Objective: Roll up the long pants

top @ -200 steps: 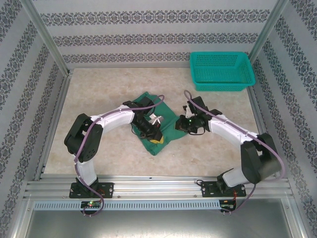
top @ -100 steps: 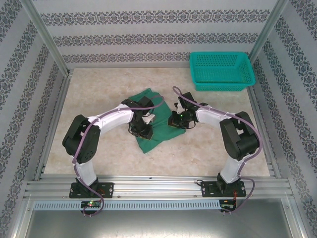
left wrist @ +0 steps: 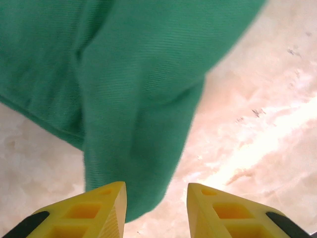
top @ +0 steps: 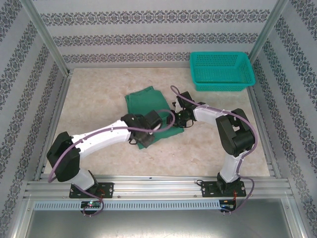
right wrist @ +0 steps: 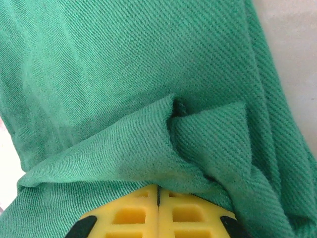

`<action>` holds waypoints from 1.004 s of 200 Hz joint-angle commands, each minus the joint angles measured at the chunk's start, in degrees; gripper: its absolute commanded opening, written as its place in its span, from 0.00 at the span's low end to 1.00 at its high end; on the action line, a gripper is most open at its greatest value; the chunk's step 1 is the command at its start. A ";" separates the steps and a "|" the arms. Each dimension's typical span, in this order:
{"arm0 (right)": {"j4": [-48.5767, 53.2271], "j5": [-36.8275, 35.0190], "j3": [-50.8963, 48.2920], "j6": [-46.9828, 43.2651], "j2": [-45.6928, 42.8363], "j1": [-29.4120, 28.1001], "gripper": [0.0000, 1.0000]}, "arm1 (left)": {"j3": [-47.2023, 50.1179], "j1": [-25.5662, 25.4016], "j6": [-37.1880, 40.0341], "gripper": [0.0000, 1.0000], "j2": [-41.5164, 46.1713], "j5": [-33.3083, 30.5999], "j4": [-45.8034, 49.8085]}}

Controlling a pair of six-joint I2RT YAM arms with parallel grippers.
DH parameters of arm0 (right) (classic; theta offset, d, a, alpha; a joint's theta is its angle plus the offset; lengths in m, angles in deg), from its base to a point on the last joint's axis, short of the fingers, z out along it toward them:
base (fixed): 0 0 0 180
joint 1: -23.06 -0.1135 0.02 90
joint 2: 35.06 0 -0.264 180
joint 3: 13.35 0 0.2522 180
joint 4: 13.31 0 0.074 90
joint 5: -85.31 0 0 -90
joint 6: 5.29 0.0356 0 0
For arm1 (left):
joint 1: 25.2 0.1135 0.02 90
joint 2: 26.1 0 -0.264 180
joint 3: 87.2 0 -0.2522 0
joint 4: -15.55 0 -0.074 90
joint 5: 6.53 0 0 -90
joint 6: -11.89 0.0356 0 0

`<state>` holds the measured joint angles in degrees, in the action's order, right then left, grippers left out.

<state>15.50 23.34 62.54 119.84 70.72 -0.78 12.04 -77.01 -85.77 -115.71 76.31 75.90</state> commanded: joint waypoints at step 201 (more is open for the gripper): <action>-0.94 2.89 -5.28 -0.51 -2.41 4.72 0.07 | 6.91 -13.84 18.13 0.48 -14.42 -34.10 -23.33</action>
<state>13.91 25.90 58.15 119.65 67.74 3.46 16.67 -90.89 -72.33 -126.68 53.10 59.15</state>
